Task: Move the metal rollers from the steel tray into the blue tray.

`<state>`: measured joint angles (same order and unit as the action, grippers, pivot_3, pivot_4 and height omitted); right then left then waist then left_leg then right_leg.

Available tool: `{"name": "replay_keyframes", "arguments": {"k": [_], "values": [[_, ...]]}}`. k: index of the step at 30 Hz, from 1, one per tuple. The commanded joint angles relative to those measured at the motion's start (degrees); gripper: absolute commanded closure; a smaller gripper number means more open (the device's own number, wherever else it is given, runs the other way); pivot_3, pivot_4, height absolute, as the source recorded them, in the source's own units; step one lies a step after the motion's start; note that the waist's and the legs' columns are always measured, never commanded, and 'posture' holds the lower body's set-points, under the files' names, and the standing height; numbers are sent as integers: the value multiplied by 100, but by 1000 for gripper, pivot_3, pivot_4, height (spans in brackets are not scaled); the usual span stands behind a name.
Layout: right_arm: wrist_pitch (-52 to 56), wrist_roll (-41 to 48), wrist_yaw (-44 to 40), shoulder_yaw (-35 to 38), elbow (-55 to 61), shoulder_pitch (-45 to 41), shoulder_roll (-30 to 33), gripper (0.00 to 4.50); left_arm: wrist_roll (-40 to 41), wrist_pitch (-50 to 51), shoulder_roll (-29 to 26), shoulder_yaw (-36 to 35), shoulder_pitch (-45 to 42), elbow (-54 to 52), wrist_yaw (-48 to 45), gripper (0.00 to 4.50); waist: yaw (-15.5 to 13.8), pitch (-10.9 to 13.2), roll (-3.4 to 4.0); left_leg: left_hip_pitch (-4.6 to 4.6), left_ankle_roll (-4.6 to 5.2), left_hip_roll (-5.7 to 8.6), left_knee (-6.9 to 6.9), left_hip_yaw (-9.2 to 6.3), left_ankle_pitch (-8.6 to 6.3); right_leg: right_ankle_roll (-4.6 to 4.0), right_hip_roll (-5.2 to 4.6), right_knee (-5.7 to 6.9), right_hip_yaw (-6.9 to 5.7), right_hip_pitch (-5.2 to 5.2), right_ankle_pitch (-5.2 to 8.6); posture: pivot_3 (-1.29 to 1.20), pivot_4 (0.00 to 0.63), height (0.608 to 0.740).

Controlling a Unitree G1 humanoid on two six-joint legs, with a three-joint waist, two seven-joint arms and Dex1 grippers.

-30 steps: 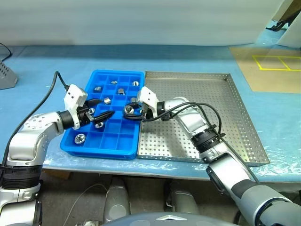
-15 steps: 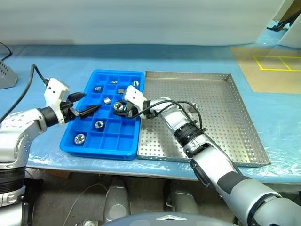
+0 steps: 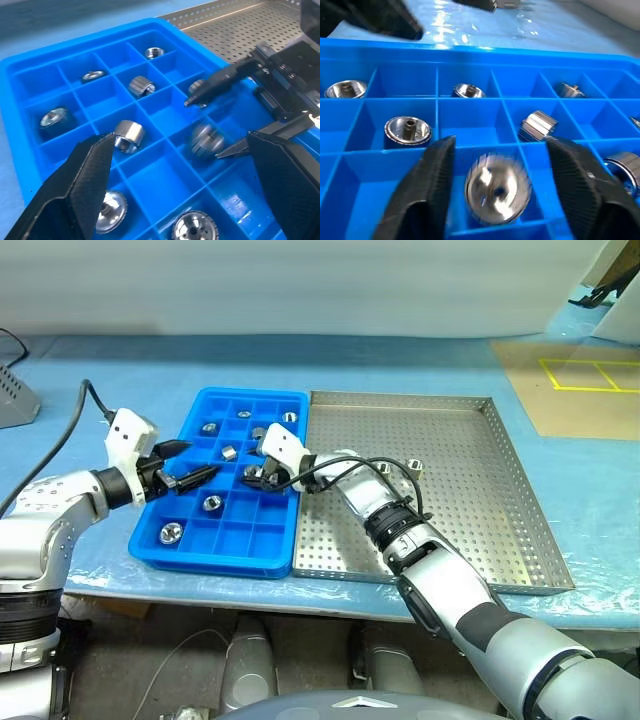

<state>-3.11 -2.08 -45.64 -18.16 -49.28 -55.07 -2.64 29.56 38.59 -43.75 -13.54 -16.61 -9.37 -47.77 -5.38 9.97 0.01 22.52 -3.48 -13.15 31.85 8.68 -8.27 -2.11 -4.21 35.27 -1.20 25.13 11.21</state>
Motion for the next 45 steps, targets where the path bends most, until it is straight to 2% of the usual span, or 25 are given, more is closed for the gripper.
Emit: {"name": "replay_keyframes", "arguments": {"k": [1,7,11,15,18,23,28,45], "values": [[72,148,-39,255,278,-139,58,1205,131,6,-15,-8,-157,-226,-13,62,5,0,0,0,0,0,0,0,0,0,0,0,0,0,0,97,150,740],[1067,737,-675,641,2023,358,760,1205,136,-36,217,424,-455,-126,-101,62,-17,0,-2,2,-2,2,4,1,1,0,-1,-1,0,-5,0,28,150,740],[1970,1116,-1303,737,3621,976,1717,1205,37,-169,582,874,-851,157,-210,62,-8,-1,-3,0,-2,3,10,1,2,2,-1,-3,1,-12,0,-32,150,740],[2306,950,-1130,915,4032,1468,2525,1205,-98,-397,1004,1357,-1225,560,-424,62,41,-1,-4,-16,-19,3,9,3,12,2,2,3,11,-15,0,-79,150,740],[2388,892,-834,1101,4132,1763,2871,1205,-197,-538,1290,1669,-1488,825,-606,62,138,0,-4,-26,-19,8,8,8,13,3,2,3,20,-19,0,-134,150,740],[2515,905,-293,1315,4227,2066,2939,1205,-389,-778,1652,2070,-1885,1325,-933,62,331,0,-4,-29,-19,14,7,11,14,4,4,3,32,-16,-1,-181,150,740],[2401,845,5,1162,4072,2174,2764,1205,-528,-939,1823,2179,-2063,1588,-1103,62,447,0,-4,-34,-15,18,7,18,12,4,4,1,43,-15,-1,-206,150,740],[1704,560,409,1092,2463,2019,2428,1205,-590,-861,1752,2013,-1778,1372,-1028,62,448,0,-4,-32,10,19,13,22,-3,4,2,-3,43,-18,-1,-170,150,740]]}}
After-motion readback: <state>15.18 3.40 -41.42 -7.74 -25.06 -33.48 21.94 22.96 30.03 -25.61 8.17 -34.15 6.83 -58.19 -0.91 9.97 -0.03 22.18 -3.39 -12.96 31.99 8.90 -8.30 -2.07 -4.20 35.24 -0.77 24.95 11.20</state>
